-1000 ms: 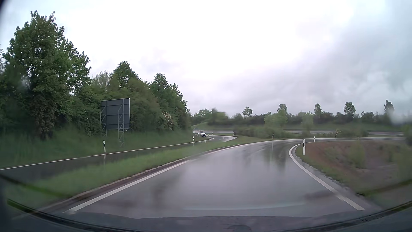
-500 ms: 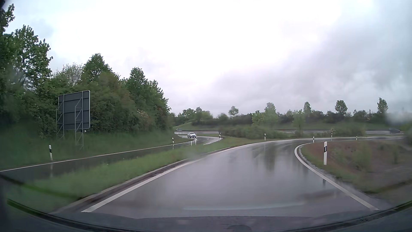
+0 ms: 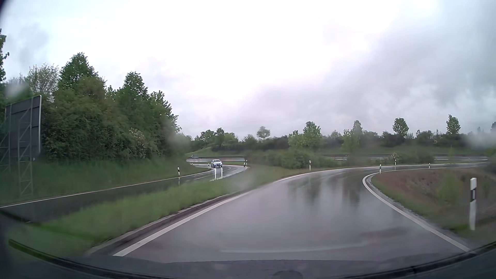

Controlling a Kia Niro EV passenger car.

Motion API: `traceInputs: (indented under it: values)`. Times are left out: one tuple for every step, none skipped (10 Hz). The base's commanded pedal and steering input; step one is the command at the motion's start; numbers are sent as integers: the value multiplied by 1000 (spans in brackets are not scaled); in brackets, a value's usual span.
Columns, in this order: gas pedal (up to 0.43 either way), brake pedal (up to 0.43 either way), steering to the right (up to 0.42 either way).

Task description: Follow the waypoints while adhering to traffic rules and regulations

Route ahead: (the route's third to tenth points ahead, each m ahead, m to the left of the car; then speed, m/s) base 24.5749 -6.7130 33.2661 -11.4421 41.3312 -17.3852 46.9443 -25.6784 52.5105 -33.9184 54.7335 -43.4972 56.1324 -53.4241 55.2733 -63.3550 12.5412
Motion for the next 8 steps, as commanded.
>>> traceInputs:
  values:
    - [110,0,64]
    - [110,0,78]
    - [110,0,84]
    - [110,0,84]
    - [110,0,84]
    - [110,0,83]
    - [110,0,82]
    - [110,0,81]
